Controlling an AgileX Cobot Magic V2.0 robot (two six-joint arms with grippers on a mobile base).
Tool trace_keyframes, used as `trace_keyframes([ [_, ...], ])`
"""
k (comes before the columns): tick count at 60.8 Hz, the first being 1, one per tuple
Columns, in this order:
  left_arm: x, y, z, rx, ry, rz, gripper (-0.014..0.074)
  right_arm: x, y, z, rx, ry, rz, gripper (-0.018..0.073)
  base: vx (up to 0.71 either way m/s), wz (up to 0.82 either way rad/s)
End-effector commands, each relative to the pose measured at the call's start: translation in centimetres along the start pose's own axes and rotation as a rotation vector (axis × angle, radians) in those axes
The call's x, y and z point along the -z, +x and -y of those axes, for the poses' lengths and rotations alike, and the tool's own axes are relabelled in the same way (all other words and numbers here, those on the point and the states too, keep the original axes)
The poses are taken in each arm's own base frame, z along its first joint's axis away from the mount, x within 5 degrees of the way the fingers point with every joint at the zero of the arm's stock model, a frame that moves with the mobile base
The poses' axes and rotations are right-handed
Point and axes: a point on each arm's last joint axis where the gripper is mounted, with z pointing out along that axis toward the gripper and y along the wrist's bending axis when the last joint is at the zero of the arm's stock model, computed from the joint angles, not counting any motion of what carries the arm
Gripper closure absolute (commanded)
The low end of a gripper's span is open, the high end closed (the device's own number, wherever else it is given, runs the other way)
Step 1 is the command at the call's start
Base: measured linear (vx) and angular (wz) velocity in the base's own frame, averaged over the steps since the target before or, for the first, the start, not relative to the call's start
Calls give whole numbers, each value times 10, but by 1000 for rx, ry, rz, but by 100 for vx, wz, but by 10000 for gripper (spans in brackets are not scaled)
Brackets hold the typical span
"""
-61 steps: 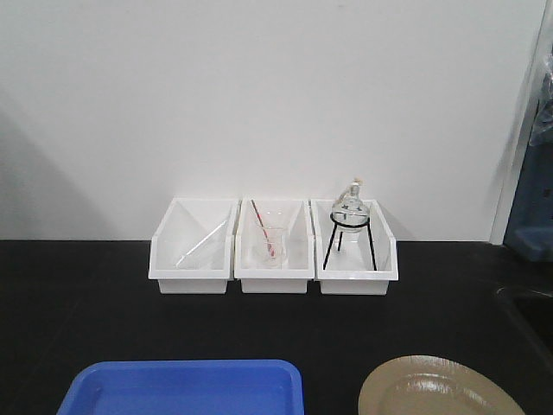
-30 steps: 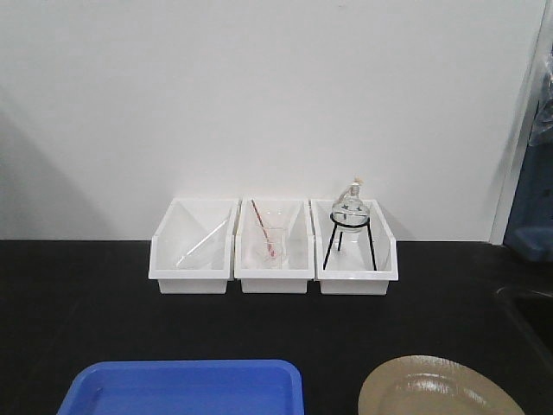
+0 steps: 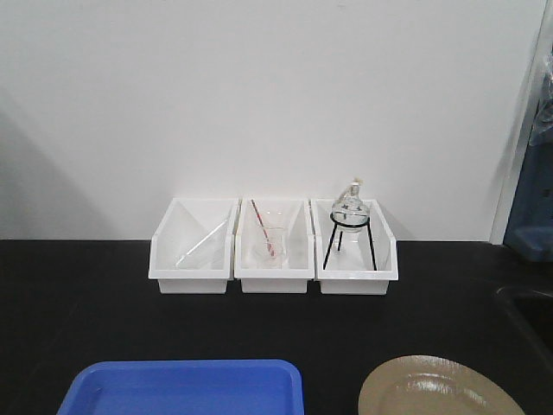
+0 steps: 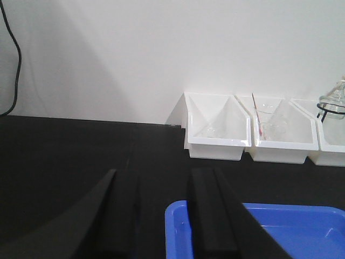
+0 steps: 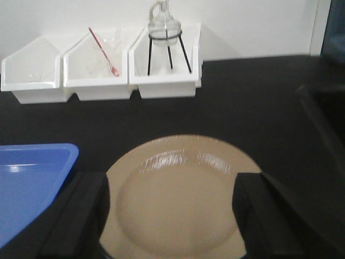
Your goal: Place disk in tray to left cabinet
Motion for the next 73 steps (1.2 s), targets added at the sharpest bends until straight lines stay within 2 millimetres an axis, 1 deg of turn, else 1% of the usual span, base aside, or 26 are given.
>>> trace_keyframes([
  [1,0,-16,1,5,8,98,227,-3,-12,-2,-157,-9,22,10,0,0],
  [8,0,-16,1,5,8,98,227,-12,-8,-2,-435,-8,-28,11,0,0],
  [12,0,-16,1,5,8,98,227,-19,-14,-2,-545,3,-18,11,0,0],
  [15,0,-16,1,5,8,98,227,-26,-24,2,-585,31,-17,11,0,0],
  [20,0,-16,1,5,8,98,227,-37,-40,14,-582,117,-53,11,0,0],
  [29,0,-16,1,5,8,98,227,-52,-69,52,-477,318,-296,11,0,0],
  [32,0,-16,1,5,8,98,227,-60,-72,68,-442,361,-384,11,0,0],
  [35,0,-16,1,5,8,98,227,-69,-75,78,-406,360,-432,11,0,0],
  [41,0,-16,1,5,8,98,227,-93,-68,86,-367,293,-496,11,0,0],
  [50,0,-16,1,5,8,98,227,-130,-46,95,-332,201,-534,11,0,0],
  [55,0,-16,1,5,8,98,227,-144,-34,100,-300,179,-562,11,0,0],
  [64,0,-16,1,5,8,98,227,-163,-13,107,-295,154,-617,11,0,0],
  [73,0,-16,1,5,8,98,227,-180,5,111,-340,126,-645,13,0,0],
])
